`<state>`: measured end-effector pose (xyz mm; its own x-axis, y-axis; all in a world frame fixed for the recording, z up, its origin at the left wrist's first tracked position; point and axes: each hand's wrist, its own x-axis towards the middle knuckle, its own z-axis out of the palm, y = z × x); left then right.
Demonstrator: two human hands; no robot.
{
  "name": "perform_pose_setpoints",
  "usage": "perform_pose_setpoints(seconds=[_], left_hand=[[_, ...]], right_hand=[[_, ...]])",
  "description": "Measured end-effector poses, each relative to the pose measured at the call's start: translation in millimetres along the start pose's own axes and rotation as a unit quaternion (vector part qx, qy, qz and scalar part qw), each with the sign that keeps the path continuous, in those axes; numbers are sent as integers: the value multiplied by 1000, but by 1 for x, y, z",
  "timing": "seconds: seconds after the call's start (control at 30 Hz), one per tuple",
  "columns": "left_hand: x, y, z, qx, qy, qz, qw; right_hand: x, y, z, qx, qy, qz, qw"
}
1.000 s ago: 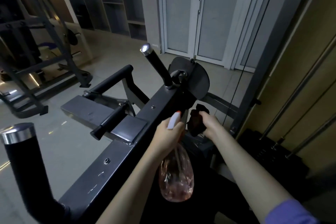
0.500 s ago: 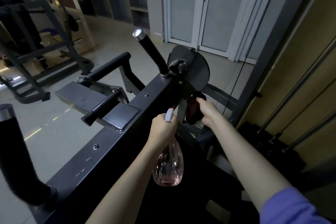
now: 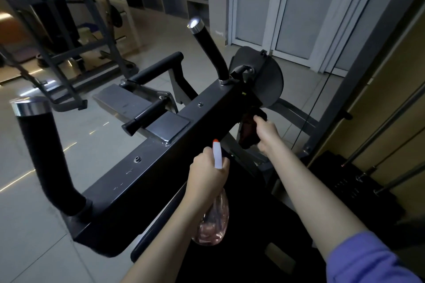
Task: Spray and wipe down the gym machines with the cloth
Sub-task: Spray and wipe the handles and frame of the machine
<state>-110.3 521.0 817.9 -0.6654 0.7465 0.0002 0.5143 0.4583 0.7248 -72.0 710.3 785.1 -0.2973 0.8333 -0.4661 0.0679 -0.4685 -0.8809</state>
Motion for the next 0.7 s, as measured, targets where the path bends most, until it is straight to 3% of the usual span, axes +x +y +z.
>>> perform_pose_setpoints(seconds=[0.17,0.3,0.37,0.53,0.7], left_hand=[[-11,0,-11,-21,31,35,999],[-10,-10,-12,-40,40,8,998],[-7,-16,-12,-60,42,-9,997],[-2,-22,-8,-83,51,-4,995],[4,-22,1,-114,39,-14,993]], right_hand=[[3,-5,16,36,32,-54,997],[-6,0,60,-57,8,-107,993],[-11,10,75,-82,33,-123,988],[-19,36,71,-130,15,-163,978],[16,24,82,-123,75,-181,973]])
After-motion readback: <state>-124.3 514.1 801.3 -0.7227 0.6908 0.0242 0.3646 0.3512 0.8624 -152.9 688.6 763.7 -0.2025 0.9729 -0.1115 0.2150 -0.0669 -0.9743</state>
